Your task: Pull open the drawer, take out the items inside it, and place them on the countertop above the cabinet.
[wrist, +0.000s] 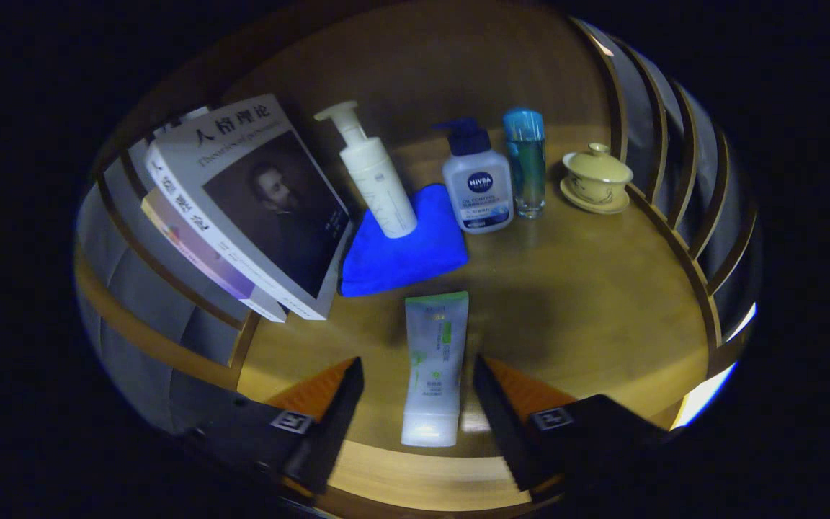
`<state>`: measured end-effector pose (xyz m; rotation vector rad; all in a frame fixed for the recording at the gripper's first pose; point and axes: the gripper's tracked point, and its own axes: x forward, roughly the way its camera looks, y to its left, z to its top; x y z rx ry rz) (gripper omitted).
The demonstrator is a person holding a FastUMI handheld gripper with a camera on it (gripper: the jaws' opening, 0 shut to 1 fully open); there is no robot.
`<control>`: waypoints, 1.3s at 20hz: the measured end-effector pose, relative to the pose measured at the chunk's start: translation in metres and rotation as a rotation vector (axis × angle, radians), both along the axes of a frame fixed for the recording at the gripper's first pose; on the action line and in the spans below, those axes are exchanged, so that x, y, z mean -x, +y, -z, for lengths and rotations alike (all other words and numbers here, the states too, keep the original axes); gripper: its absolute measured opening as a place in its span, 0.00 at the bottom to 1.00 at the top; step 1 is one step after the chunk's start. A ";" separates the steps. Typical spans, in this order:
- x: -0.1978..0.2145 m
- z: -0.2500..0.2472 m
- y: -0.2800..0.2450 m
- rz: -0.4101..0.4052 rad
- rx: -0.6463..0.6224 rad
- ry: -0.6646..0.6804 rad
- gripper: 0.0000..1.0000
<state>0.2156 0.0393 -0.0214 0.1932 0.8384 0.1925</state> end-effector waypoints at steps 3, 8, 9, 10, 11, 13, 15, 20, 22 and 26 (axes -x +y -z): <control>0.014 -0.019 0.005 -0.040 0.058 -0.109 0.98; 0.053 -0.054 0.016 -0.077 0.096 -0.318 0.98; 0.062 -0.058 0.018 -0.079 0.097 -0.361 0.98; 0.072 -0.062 0.019 -0.079 0.099 -0.403 0.98; 0.082 -0.067 0.020 -0.077 0.105 -0.446 0.98; 0.101 -0.074 0.018 -0.070 0.127 -0.529 0.98; 0.121 -0.079 0.011 -0.035 0.142 -0.598 0.98; 0.169 -0.090 0.000 0.036 0.140 -0.744 0.98; 0.189 -0.084 -0.006 0.054 0.161 -0.771 0.98; 0.225 -0.058 -0.016 0.093 0.164 -0.781 0.98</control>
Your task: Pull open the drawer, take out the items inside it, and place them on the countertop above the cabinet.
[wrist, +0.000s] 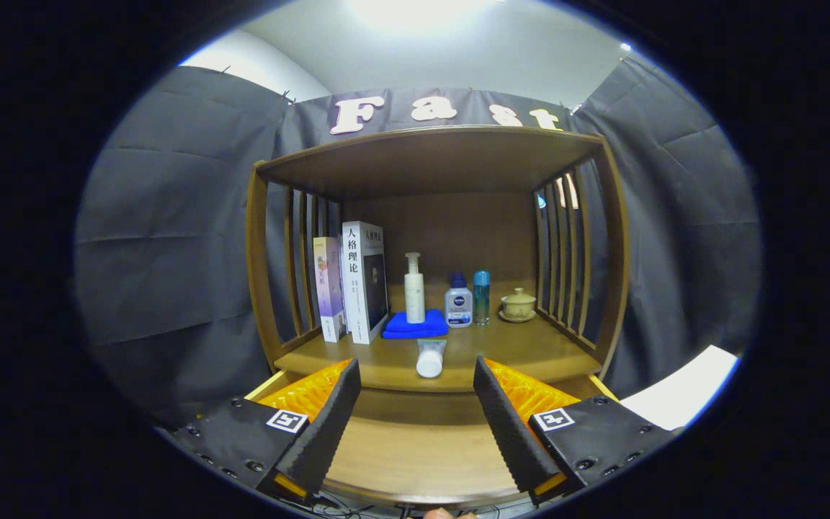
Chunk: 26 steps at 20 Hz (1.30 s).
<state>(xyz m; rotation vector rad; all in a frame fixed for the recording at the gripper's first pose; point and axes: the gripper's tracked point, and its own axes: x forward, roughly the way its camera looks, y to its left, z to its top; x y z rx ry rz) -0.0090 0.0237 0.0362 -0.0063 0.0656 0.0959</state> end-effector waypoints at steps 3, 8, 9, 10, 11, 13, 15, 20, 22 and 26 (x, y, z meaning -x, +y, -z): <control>0.022 0.029 -0.014 0.039 0.004 0.021 0.98; 0.053 0.068 -0.033 0.064 -0.013 0.039 0.98; 0.059 0.072 -0.033 0.060 -0.013 0.038 0.98; 0.066 0.076 -0.033 0.058 -0.007 0.038 0.98; 0.072 0.082 -0.033 0.058 0.004 0.039 0.98; 0.079 0.095 -0.034 0.065 0.023 0.044 0.98; 0.083 0.110 -0.027 0.053 0.028 0.059 0.98; 0.081 0.152 -0.008 0.025 0.040 0.139 0.98; 0.077 0.161 -0.005 0.030 0.055 0.152 0.98; 0.072 0.172 -0.007 0.072 0.101 0.166 0.98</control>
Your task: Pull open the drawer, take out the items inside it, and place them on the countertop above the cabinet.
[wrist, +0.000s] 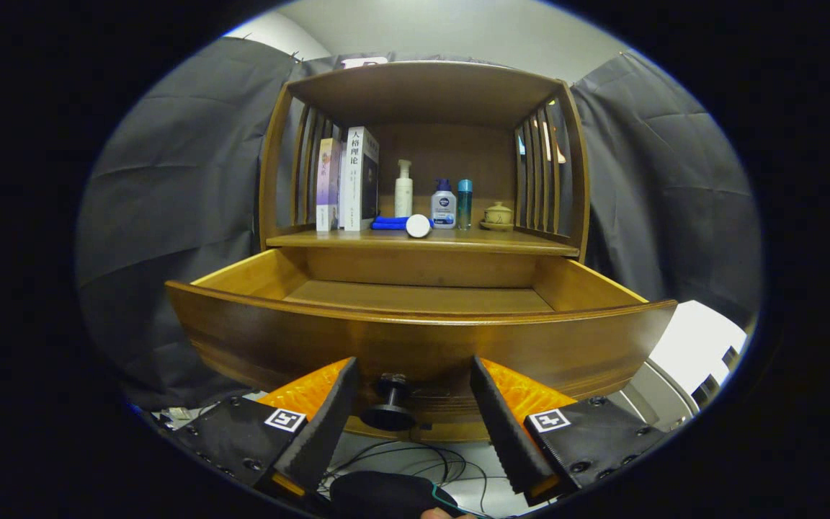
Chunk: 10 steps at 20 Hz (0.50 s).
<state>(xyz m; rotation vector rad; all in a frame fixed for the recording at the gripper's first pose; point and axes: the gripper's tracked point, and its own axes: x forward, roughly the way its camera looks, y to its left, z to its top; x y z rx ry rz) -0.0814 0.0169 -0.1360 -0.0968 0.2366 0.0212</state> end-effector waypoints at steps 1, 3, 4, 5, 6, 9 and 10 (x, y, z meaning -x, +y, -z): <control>0.000 0.000 0.000 0.008 0.015 -0.005 0.97; -0.001 0.001 -0.001 0.029 0.037 -0.011 0.96; -0.001 0.001 -0.002 0.047 0.040 -0.016 0.96; -0.003 0.002 0.001 0.049 0.041 -0.022 0.96; -0.004 0.003 0.004 0.048 0.052 -0.024 0.97; -0.006 0.004 0.003 0.045 0.079 -0.027 0.97; -0.007 0.005 0.003 0.044 0.072 -0.027 0.97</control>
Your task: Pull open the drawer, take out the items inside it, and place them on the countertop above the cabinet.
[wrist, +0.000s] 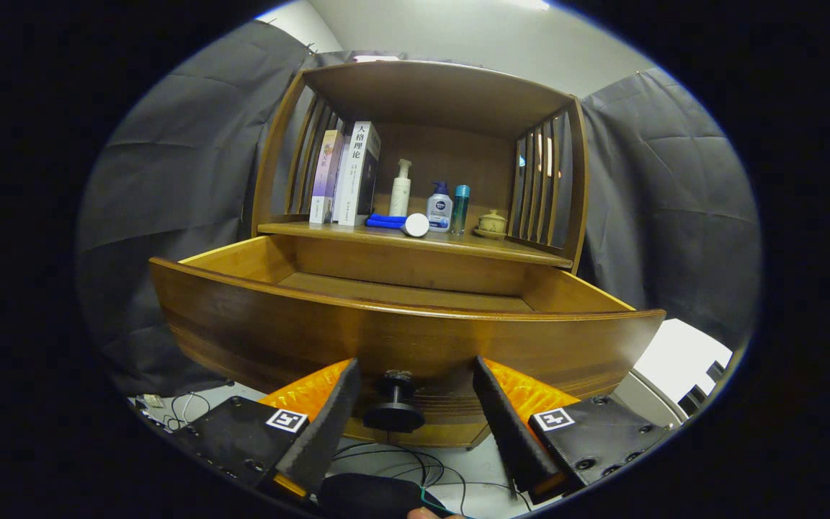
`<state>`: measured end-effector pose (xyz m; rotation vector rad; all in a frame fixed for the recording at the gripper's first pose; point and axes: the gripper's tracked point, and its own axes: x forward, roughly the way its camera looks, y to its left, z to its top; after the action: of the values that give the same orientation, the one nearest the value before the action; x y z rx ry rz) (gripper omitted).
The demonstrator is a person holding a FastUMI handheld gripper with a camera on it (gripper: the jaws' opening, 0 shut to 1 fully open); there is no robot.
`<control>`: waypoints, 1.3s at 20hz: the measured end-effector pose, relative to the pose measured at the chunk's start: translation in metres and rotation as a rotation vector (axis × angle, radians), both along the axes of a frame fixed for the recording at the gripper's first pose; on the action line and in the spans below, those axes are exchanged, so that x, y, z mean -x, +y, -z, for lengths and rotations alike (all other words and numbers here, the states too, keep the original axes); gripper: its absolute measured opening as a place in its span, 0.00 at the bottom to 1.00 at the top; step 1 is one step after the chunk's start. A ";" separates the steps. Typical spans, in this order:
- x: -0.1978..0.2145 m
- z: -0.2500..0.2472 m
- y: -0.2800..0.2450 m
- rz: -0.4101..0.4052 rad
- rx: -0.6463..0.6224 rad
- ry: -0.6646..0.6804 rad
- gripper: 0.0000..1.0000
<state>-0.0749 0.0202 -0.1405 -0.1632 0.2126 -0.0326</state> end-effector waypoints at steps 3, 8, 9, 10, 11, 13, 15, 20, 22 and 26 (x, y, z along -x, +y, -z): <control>-0.002 0.000 0.000 -0.001 -0.008 -0.008 0.98; -0.008 -0.001 0.004 0.000 -0.011 -0.020 0.98; -0.010 -0.001 0.004 -0.001 -0.008 -0.020 0.98; -0.012 -0.001 0.004 -0.001 -0.008 -0.023 0.98; -0.015 -0.002 0.004 0.000 -0.011 -0.024 0.98; -0.022 -0.002 0.004 0.003 -0.013 -0.020 0.98; -0.033 -0.004 0.005 0.004 -0.024 -0.019 0.98; -0.071 -0.012 0.007 0.010 -0.033 -0.046 0.97; -0.084 -0.012 0.008 0.020 -0.048 -0.040 0.97; -0.113 -0.012 0.010 0.034 -0.053 -0.014 0.97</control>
<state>0.0386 0.0300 -0.1283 -0.1069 0.2021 -0.0621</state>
